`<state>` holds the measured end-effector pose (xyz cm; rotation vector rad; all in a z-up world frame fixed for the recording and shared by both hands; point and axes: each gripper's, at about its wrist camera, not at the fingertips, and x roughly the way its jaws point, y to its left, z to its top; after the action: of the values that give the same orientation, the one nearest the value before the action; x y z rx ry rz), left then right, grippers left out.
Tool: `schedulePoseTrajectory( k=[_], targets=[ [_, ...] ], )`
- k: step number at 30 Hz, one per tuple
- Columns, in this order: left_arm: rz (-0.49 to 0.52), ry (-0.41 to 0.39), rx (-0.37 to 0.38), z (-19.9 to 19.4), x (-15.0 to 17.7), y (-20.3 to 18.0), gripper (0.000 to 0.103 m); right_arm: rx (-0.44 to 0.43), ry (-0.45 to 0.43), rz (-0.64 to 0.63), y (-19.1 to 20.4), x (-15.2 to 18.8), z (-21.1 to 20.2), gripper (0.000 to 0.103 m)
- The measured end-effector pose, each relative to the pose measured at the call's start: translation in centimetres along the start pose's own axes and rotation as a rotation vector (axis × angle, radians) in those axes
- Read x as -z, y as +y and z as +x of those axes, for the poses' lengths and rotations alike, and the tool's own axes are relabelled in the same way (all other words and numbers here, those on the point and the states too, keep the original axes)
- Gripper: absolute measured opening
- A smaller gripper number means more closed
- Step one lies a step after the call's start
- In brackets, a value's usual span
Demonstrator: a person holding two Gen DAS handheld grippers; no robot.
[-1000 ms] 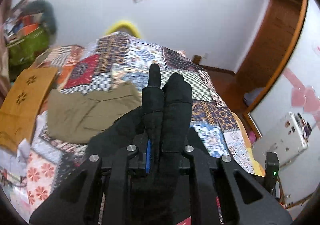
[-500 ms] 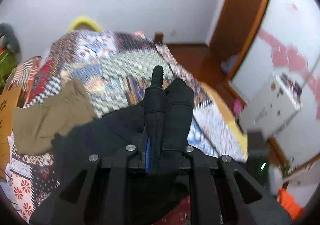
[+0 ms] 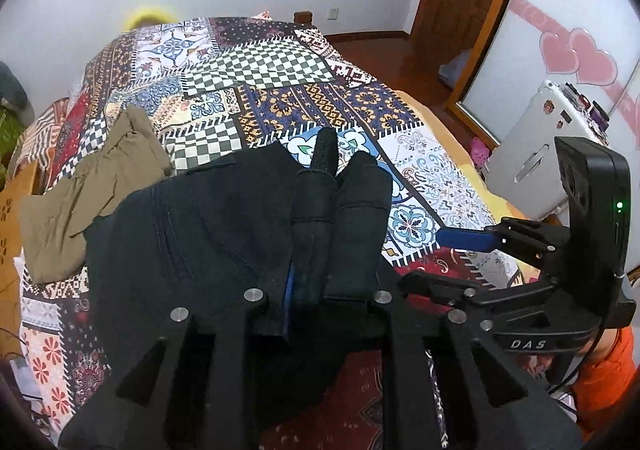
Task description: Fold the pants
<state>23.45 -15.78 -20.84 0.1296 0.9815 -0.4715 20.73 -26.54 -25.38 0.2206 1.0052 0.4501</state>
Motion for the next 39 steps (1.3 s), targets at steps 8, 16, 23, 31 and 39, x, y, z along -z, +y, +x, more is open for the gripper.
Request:
schedulePoseTrajectory(
  k=[8,16,23,31,39],
  targets=[
    [-0.054,-0.132,0.067,-5.3,0.2,1.8,0.065,0.033,0.008,-0.031,0.3,0.6,-0.6,0.061],
    [-0.074,-0.138,-0.186,-4.2,-1.9,8.7,0.078,0.027,0.042,-0.056,1.4,1.1,0.3,0.061],
    [-0.13,0.002,-0.32,1.3,-3.5,18.5,0.078,0.039,0.079,-0.058,1.5,1.2,1.7,0.061],
    [-0.13,0.181,-0.357,8.3,-3.1,24.3,0.078,0.033,0.098,-0.042,0.5,0.3,2.8,0.062],
    [-0.002,0.167,-0.361,7.5,0.5,22.5,0.08,0.077,0.095,-0.077,-1.4,-2.7,4.7,0.066]
  ],
)
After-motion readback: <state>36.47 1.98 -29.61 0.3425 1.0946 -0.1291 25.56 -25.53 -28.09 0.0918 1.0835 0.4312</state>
